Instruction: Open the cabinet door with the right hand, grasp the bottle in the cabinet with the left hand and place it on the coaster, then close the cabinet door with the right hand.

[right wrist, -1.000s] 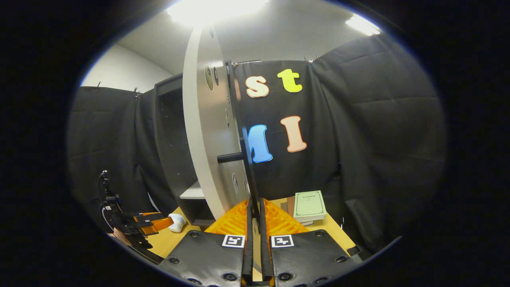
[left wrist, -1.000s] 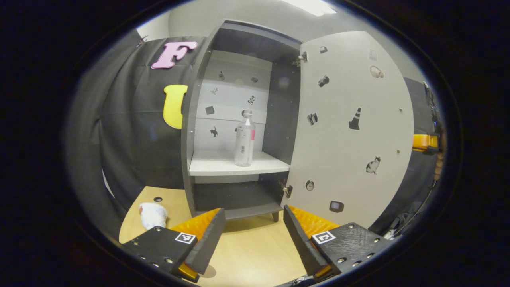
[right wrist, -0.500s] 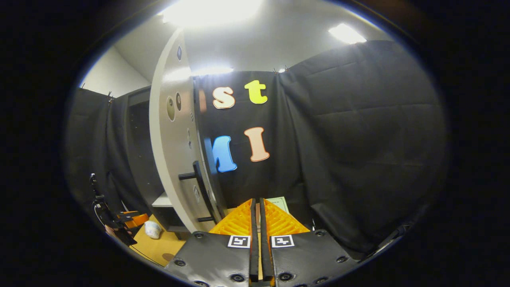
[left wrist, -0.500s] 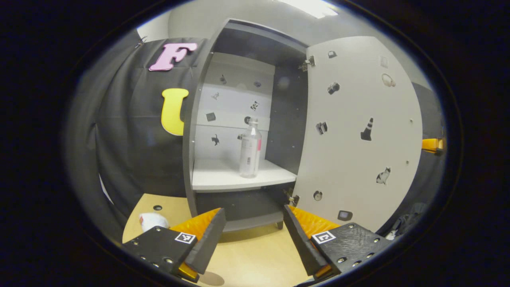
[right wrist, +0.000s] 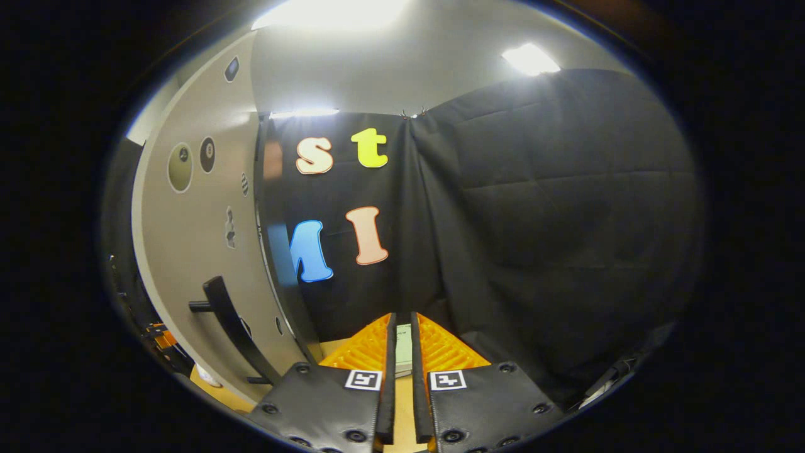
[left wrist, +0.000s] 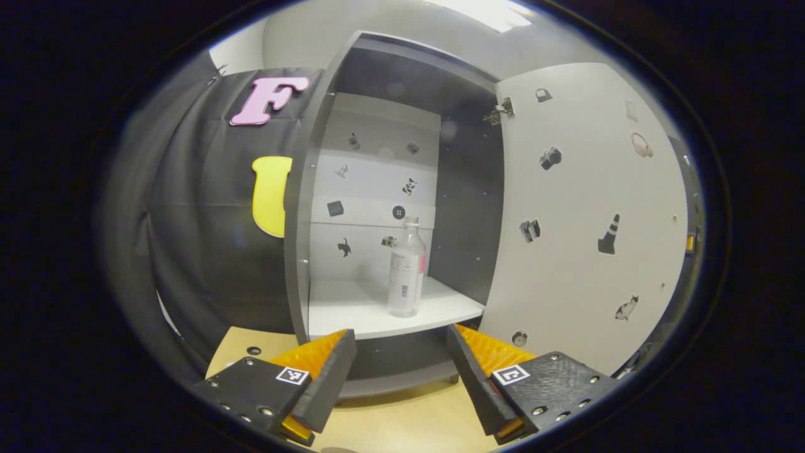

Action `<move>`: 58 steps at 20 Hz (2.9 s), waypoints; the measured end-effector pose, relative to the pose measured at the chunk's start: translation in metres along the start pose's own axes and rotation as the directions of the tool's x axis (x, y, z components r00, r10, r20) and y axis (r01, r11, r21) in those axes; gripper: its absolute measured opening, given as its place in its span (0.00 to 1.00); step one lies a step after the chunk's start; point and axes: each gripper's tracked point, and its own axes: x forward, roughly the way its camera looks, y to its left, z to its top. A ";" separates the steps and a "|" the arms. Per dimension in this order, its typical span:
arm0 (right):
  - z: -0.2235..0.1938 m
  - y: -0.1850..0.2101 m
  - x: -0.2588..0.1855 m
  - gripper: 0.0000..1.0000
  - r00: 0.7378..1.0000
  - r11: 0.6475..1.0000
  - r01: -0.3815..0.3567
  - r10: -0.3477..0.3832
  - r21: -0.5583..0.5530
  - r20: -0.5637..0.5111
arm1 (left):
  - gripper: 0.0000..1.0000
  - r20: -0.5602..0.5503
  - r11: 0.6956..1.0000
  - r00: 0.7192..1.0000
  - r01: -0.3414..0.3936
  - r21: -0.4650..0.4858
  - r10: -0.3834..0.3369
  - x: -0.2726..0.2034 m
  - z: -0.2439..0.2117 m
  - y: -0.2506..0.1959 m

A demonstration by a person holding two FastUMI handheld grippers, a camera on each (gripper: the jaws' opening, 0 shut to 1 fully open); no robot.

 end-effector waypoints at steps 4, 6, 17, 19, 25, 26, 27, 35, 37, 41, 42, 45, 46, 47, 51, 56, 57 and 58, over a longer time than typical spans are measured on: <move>-0.010 -0.004 0.040 0.26 0.998 0.999 -0.020 0.021 0.025 -0.053 | 0.88 0.006 1.000 1.000 -0.020 0.010 0.020 0.037 0.016 0.005; -0.014 -0.004 0.058 0.40 0.998 0.999 -0.026 0.027 0.022 -0.065 | 0.90 0.011 1.000 1.000 -0.023 -0.005 0.023 0.054 0.024 0.006; -0.053 -0.019 0.124 0.87 0.989 1.000 -0.009 0.005 -0.025 -0.151 | 0.91 0.050 1.000 0.999 0.003 0.003 -0.003 0.143 0.036 -0.003; -0.057 -0.027 0.130 0.87 0.986 0.999 0.008 -0.013 -0.031 -0.166 | 0.90 0.044 1.000 0.999 0.012 0.003 -0.012 0.158 0.032 -0.008; -0.061 -0.049 0.142 0.97 0.982 0.998 0.064 -0.065 -0.011 -0.176 | 0.88 0.031 0.999 0.999 0.025 0.043 -0.027 0.195 0.023 -0.018; -0.060 -0.051 0.143 0.97 0.982 0.998 0.069 -0.068 -0.001 -0.176 | 0.90 0.031 0.999 0.999 0.027 0.044 -0.029 0.200 0.022 -0.019; -0.060 -0.052 0.144 0.98 0.982 0.998 0.070 -0.067 0.010 -0.179 | 0.90 0.032 0.999 0.999 0.025 0.048 -0.027 0.205 0.021 -0.018; -0.062 -0.055 0.157 0.97 0.979 0.996 0.082 -0.086 -0.026 -0.184 | 0.88 0.040 0.998 0.999 0.013 0.066 -0.016 0.228 0.020 -0.010; -0.061 -0.054 0.161 0.97 0.979 0.996 0.079 -0.085 -0.036 -0.184 | 0.88 0.044 0.997 0.999 0.013 0.071 -0.016 0.230 0.021 -0.009; -0.058 -0.067 0.163 0.98 0.977 0.993 0.111 -0.118 -0.047 -0.180 | 0.89 0.055 0.996 0.998 0.019 0.088 -0.024 0.235 0.025 -0.008; -0.058 -0.068 0.162 0.97 0.977 0.993 0.115 -0.119 -0.031 -0.179 | 0.89 0.058 0.996 0.998 0.018 0.088 -0.023 0.236 0.025 -0.007; -0.059 -0.068 0.163 0.97 0.977 0.992 0.122 -0.118 0.012 -0.178 | 0.81 0.060 0.996 0.998 0.017 0.086 -0.022 0.237 0.025 -0.007; -0.061 -0.068 0.163 0.97 0.977 0.992 0.123 -0.119 0.015 -0.178 | 0.74 0.056 0.996 0.998 0.019 0.092 -0.024 0.236 0.025 -0.007; -0.061 -0.067 0.163 0.97 0.976 0.992 0.124 -0.121 0.010 -0.179 | 0.75 0.054 0.995 0.998 0.019 0.096 -0.024 0.237 0.024 -0.007; -0.058 -0.065 0.162 0.98 0.978 0.992 0.122 -0.122 -0.008 -0.170 | 0.74 0.047 0.996 0.998 0.033 0.086 -0.037 0.233 0.024 -0.011; -0.060 -0.061 0.154 0.97 0.980 0.994 0.112 -0.110 0.001 -0.167 | 0.74 0.059 0.995 0.996 0.054 0.084 -0.059 0.213 0.034 -0.014; -0.060 -0.059 0.152 0.97 0.980 0.994 0.109 -0.106 0.006 -0.166 | 0.72 0.066 0.995 0.996 0.054 0.087 -0.060 0.208 0.038 -0.013; -0.060 -0.058 0.150 0.97 0.981 0.994 0.108 -0.105 0.010 -0.165 | 0.74 0.070 0.994 0.996 0.054 0.090 -0.060 0.202 0.041 -0.014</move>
